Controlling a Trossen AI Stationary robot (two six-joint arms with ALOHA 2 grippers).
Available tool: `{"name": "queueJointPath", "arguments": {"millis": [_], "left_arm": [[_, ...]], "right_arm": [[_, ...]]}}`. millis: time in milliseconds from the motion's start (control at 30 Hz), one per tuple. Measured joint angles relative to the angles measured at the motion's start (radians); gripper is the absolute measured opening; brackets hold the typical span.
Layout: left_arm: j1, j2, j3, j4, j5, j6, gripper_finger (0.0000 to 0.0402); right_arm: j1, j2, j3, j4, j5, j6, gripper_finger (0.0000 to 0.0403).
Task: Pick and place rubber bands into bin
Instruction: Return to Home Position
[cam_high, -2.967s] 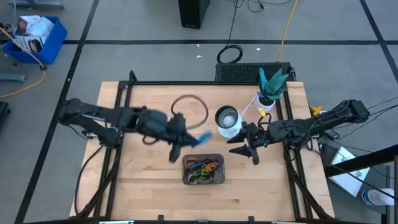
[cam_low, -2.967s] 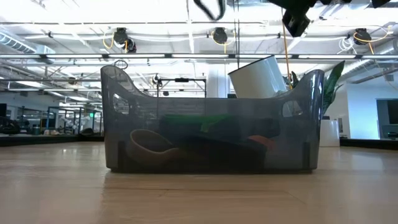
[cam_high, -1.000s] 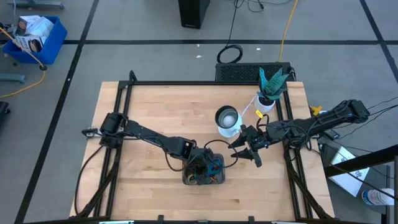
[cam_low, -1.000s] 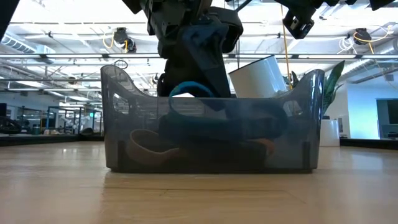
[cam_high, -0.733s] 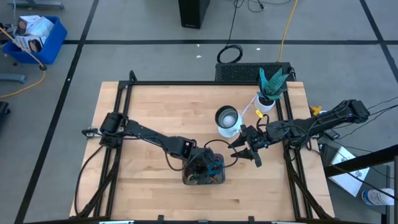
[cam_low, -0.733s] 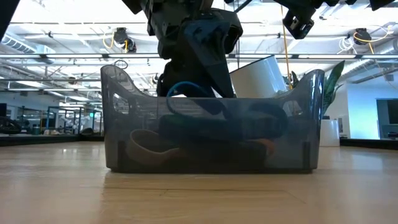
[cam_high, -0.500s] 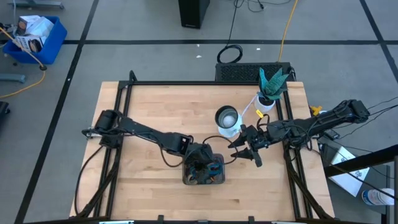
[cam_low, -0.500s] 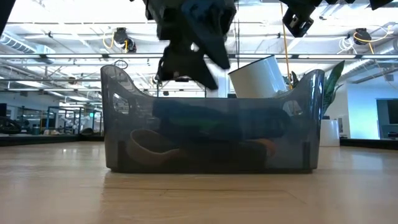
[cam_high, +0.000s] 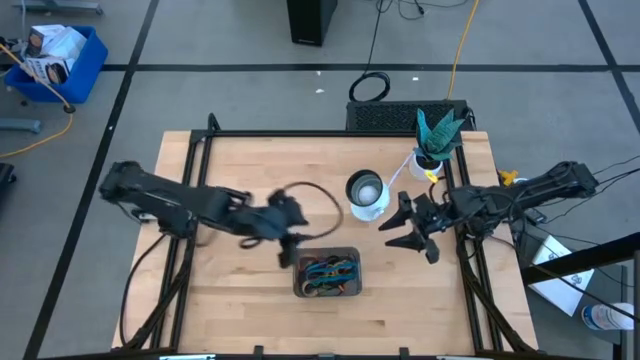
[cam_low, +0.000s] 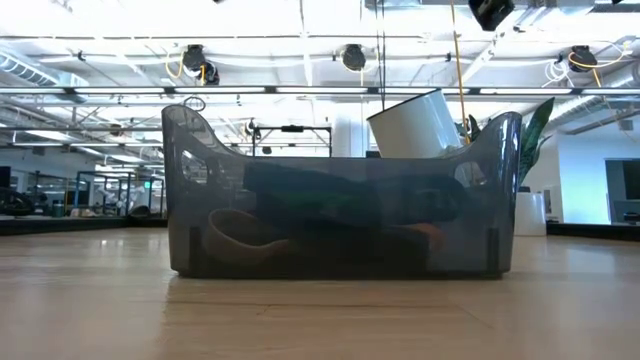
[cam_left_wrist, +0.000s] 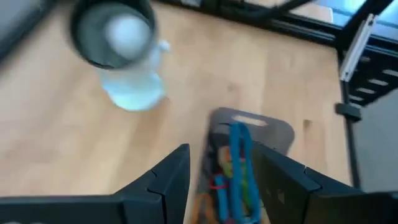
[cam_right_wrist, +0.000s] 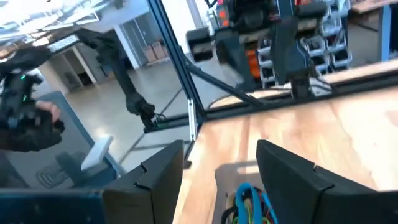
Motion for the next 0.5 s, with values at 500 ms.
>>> {"name": "queueJointPath", "arguments": {"millis": [500], "left_arm": [[-0.062,-0.688,-0.514,0.269,-0.063,0.187,0.0175]], "right_arm": [[0.008,-0.143,-0.011,-0.157,-0.001,-0.233,0.0196]]}}
